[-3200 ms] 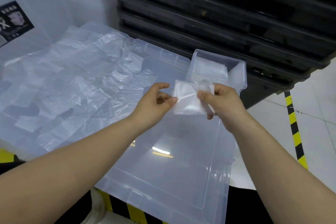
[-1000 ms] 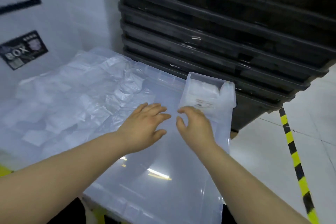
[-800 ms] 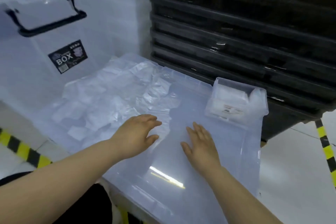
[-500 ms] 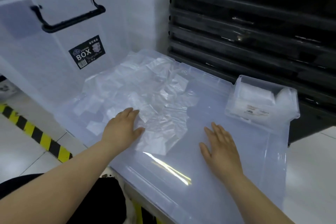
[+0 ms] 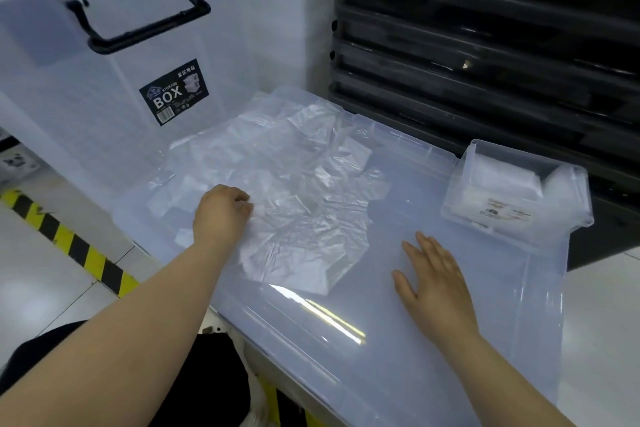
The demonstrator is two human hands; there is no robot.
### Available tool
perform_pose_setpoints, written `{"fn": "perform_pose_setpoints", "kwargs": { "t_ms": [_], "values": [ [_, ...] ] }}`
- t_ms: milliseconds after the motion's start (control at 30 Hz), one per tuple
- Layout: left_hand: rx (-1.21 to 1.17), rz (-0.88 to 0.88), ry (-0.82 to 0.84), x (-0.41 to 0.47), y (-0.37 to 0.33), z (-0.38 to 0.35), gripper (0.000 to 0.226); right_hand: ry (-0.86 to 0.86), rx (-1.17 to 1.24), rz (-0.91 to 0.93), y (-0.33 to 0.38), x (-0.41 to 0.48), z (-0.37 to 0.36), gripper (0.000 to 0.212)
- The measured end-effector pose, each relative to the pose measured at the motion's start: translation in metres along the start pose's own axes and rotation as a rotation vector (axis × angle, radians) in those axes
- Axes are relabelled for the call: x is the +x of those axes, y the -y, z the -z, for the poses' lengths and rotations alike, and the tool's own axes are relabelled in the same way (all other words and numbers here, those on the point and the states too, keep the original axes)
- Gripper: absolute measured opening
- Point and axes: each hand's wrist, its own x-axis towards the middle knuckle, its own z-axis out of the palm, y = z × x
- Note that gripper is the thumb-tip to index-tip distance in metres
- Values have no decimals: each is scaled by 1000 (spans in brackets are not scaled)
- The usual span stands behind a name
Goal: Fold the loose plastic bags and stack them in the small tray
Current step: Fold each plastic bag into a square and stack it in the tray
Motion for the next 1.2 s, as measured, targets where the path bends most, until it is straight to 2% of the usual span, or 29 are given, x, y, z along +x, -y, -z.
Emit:
{"fn": "perform_pose_setpoints", "kwargs": {
  "t_ms": [167,300,367,467,533,633,767,833,900,1000,1100,1200],
  "values": [
    [62,8,-5,0,0,2,20,-69,95,23,-3,1,-5,74],
    [112,-78,-27,-4,3,2,19,-402,126,95,7,11,-10,39],
    [110,-132,-25,-6,5,0,17,-425,130,230,32,28,-11,37],
    [85,-152,-14,-6,8,-1,15,-330,120,331,77,60,-13,32],
    [104,-165,0,-6,9,-1,15,-225,70,354,100,76,-16,30],
    [148,-195,43,-4,12,1,18,-73,-6,292,118,97,-19,28],
    [186,-279,93,-4,17,3,26,-123,-18,191,117,110,-24,21],
    [192,-316,54,-5,20,5,34,-269,-47,209,116,114,-20,12],
    [151,-400,-30,-6,23,8,45,-434,24,267,113,115,-12,6],
    [133,-596,-129,-7,21,7,60,-536,47,392,105,106,-2,8],
    [112,-770,-80,-21,7,6,66,-584,-57,513,103,83,12,24],
    [111,-858,3,-40,0,-1,61,-581,-84,615,95,50,16,27]
  ]
}}
